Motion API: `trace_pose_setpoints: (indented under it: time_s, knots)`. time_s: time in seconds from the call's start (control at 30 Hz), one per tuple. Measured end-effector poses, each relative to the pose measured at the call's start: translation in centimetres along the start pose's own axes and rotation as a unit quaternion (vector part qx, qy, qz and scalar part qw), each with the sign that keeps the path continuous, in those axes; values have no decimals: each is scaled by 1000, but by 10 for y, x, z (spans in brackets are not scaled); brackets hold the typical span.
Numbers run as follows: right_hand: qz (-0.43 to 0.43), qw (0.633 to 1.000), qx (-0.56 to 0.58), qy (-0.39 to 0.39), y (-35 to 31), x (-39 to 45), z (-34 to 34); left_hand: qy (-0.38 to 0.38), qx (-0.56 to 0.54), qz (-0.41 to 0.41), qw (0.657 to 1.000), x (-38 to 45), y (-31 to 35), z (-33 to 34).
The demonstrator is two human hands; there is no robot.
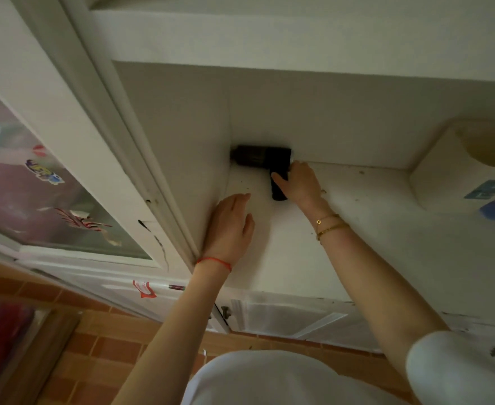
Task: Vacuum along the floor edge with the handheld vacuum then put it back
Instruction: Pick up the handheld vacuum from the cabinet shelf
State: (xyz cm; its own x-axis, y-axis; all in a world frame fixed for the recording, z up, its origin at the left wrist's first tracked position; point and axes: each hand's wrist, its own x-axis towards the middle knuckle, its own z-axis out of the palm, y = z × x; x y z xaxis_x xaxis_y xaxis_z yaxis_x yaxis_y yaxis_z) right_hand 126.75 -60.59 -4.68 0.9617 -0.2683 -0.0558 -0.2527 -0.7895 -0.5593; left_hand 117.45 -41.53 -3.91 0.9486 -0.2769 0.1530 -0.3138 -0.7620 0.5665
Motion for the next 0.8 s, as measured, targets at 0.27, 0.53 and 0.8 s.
trace_pose_setpoints:
  time_s: [0.27,0.53,0.8]
  knots:
    - [71,994,76,46,-10,17,18,-19,-3,-1,1000,5,-3,8]
    - [105,973,202,24,-15,-1,10,-8,-10,5,1000,3,-6,7]
    - [122,896,426,-20,0,-64,-26,4,-63,4,998,-4,0,3]
